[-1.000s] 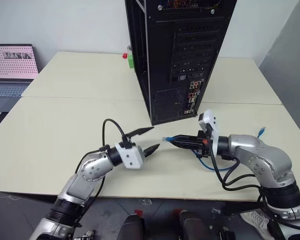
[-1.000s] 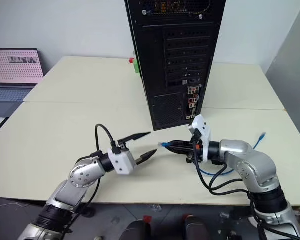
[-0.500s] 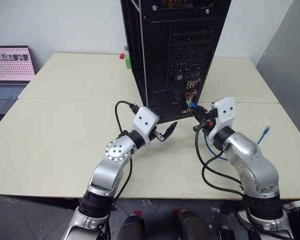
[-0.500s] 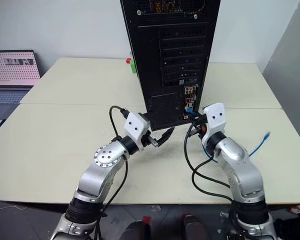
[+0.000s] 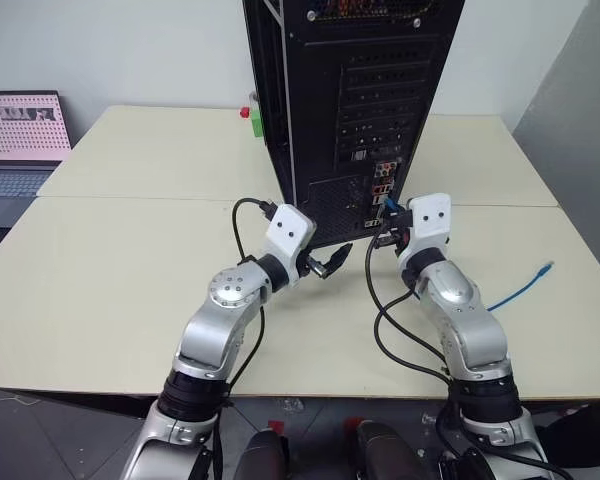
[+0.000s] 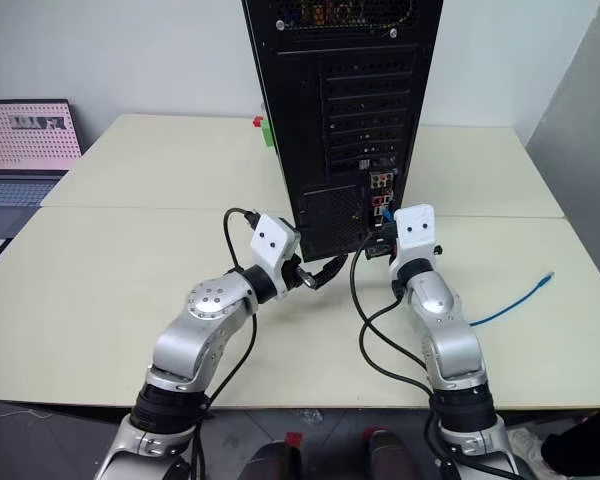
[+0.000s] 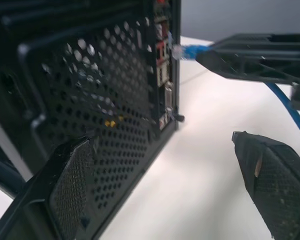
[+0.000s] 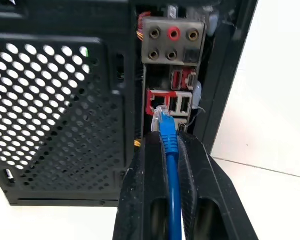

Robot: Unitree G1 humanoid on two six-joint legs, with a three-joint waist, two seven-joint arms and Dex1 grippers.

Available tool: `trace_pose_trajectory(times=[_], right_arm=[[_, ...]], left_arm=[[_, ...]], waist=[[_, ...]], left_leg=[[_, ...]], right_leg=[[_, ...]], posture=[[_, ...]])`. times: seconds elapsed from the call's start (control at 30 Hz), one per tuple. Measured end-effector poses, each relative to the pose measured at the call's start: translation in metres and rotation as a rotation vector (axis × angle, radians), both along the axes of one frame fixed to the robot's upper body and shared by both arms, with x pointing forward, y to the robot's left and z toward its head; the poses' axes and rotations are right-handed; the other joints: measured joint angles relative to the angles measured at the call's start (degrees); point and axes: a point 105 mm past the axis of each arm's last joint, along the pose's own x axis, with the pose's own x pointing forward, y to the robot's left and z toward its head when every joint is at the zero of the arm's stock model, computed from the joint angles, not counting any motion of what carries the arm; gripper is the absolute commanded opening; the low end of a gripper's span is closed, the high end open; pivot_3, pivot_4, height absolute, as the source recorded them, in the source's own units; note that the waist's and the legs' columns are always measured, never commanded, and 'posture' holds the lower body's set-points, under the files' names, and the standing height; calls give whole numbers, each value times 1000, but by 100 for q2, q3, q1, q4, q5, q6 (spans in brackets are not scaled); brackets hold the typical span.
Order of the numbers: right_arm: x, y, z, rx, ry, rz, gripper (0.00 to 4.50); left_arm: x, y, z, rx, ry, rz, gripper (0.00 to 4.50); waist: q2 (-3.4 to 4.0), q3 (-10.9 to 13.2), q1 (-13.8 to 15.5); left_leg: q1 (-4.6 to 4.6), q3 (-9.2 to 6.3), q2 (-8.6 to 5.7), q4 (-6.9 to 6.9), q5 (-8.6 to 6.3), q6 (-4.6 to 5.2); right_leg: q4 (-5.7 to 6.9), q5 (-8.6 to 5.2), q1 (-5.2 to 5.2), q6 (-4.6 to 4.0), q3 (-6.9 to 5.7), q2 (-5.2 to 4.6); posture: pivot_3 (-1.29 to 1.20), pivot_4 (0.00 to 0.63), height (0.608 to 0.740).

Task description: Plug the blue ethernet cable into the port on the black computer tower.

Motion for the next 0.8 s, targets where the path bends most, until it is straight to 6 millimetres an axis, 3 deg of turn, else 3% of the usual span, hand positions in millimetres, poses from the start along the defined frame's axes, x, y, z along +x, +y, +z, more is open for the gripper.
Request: trace_pose_trajectory(times=[0.6, 0.8], right_arm=[[9, 10, 5, 61, -2, -1, 5], [11, 5, 8, 89, -2, -17, 5]], left_arm=[[-3, 10, 1, 52, 13, -59, 4500], [-4, 13, 0, 69, 12, -61, 4500]], waist=[[0, 0, 1], [0, 0, -2]], left_leg=[[-2, -1, 2, 0, 0, 0], [-2, 0, 3, 0, 0, 0]], right_leg=[[-1, 0, -1, 0, 0, -3], [-1, 0, -2, 0, 1, -3]], posture=[[0, 150, 740], [0, 150, 740]])
